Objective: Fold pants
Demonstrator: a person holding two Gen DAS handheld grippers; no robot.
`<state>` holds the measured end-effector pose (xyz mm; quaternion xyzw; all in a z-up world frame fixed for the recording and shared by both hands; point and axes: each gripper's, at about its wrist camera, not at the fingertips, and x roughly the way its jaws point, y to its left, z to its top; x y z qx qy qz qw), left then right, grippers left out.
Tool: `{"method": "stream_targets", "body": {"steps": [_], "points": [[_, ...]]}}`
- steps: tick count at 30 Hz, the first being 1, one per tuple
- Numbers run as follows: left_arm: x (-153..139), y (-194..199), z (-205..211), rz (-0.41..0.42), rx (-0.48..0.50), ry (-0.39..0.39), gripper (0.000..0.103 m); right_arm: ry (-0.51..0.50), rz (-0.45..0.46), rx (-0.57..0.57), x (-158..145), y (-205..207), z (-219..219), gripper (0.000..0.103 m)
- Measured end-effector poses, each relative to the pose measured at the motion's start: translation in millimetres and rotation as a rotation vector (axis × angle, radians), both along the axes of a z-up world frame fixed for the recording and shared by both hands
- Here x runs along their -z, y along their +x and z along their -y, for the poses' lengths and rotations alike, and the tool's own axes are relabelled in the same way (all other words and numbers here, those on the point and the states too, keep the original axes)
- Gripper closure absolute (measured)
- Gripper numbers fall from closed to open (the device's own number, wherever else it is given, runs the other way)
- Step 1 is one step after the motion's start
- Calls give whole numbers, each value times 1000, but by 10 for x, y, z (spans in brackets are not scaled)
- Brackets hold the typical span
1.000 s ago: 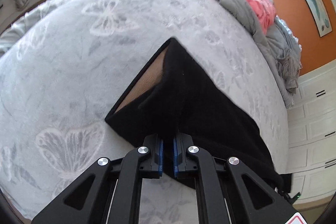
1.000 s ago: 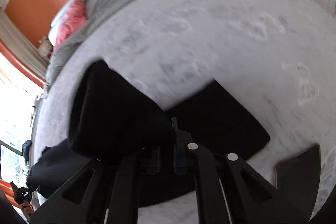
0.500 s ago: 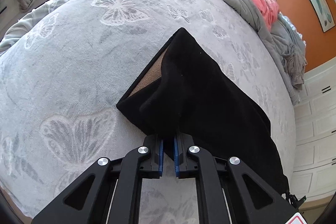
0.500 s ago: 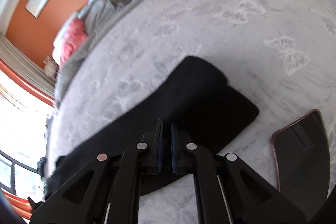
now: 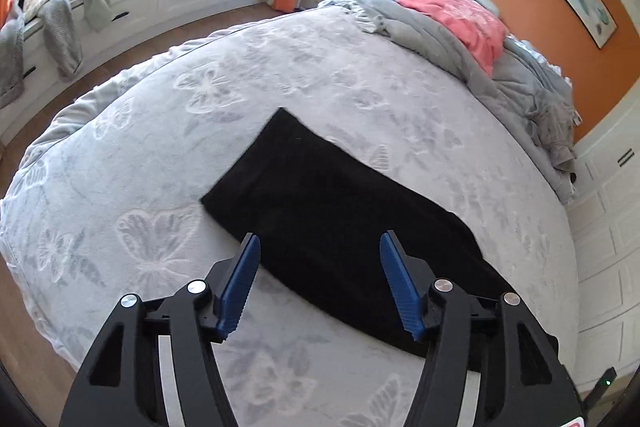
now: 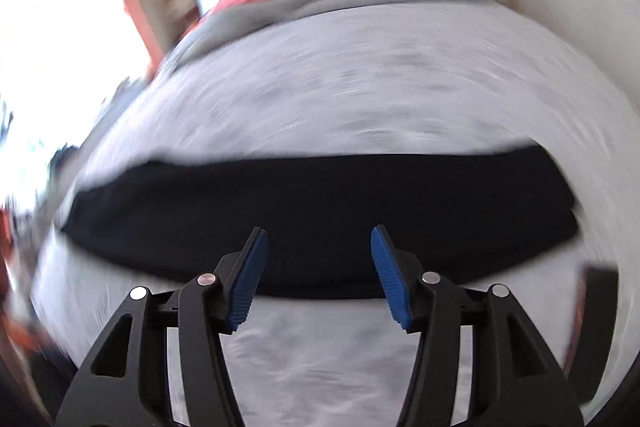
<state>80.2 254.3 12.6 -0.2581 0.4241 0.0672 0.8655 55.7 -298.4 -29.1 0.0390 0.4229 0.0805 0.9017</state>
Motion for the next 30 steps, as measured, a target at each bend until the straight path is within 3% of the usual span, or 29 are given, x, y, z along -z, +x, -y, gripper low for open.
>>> {"method": "stream_targets", "body": {"steps": [2,4,8,9,10,13,15,17,19,21,22,25,28,30], "points": [[-79,115,324,9,52,13,41,-121,-30,-210,189,69,-764,51],[-62,173,602,0,92,61,38,-238,-31,-344,392,108,-1326,51],[176,183,905,-9,116,116,35,-313,-75,-455,740,308,-1799,54],[271,190,926,-15,122,122,35,-310,-106,-455,858,396,-1818,72],[347,197,944,-33,124,141,35,-279,-131,-444,924,467,-1782,82],[540,179,855,-79,138,182,35,-188,-172,-462,768,443,-1660,98],[619,179,737,-90,123,155,35,-207,-211,-513,788,315,-1617,100],[718,201,652,-113,112,106,35,-214,-319,-544,975,297,-1580,99],[816,250,634,-148,124,83,35,-166,-265,-521,814,305,-1522,97],[861,270,656,-157,128,79,35,-3,-162,-477,443,449,-1437,93],[877,276,686,-155,134,88,35,57,-122,-456,288,613,-1442,93],[954,329,783,-175,135,167,33,63,-101,-422,202,1154,-1705,92],[1156,395,843,-248,145,211,32,8,-136,-413,456,1747,-2126,92],[1329,433,830,-322,168,193,32,-16,-157,-366,704,2096,-2339,92]]}}
